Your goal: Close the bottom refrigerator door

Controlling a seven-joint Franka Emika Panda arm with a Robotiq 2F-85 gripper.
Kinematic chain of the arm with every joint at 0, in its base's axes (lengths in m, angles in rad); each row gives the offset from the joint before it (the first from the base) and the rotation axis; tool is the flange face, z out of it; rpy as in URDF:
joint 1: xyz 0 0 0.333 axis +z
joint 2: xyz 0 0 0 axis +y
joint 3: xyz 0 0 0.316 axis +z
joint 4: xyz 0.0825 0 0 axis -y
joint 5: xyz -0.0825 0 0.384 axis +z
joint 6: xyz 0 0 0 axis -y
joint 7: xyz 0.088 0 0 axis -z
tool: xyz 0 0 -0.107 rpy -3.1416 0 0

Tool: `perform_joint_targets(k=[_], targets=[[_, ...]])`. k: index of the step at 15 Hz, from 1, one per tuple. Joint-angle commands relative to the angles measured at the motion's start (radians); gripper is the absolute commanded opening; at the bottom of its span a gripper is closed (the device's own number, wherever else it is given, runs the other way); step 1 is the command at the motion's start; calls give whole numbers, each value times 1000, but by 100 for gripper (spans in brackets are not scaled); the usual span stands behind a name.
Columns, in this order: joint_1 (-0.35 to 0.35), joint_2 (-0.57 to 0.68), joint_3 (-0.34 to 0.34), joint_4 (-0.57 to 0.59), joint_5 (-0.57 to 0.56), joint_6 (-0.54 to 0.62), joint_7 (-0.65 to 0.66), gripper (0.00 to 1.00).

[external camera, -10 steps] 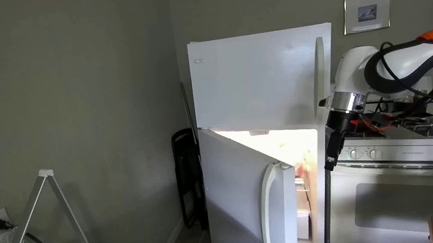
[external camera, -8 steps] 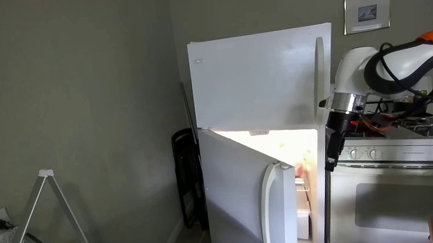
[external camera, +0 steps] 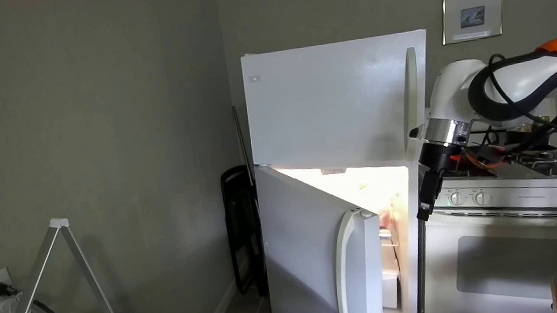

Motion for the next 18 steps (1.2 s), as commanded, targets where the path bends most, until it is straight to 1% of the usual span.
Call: perform_joint_targets(k=[1, 2, 3, 4, 6, 8, 9, 10, 11, 13, 14, 18], targets=[[-34, 23, 139, 53, -48, -47, 200, 100], [-37, 17, 186, 55, -52, -29, 276, 100], [-83, 12, 269, 64, -62, -20, 345, 100], [-98, 4, 330, 71, -72, -6, 420, 100], [-115, -7, 428, 84, -118, 32, 569, 100], [-140, 12, 504, 108, -191, 74, 723, 100], [-161, 18, 545, 108, -223, 109, 794, 75], [-186, 23, 586, 113, -265, 135, 866, 73], [-209, 25, 628, 108, -313, 174, 939, 66], [-279, 27, 718, 114, -422, 208, 1072, 49], [-319, 29, 766, 114, -477, 229, 1137, 42], [-465, 35, 926, 136, -649, 233, 1339, 11]])
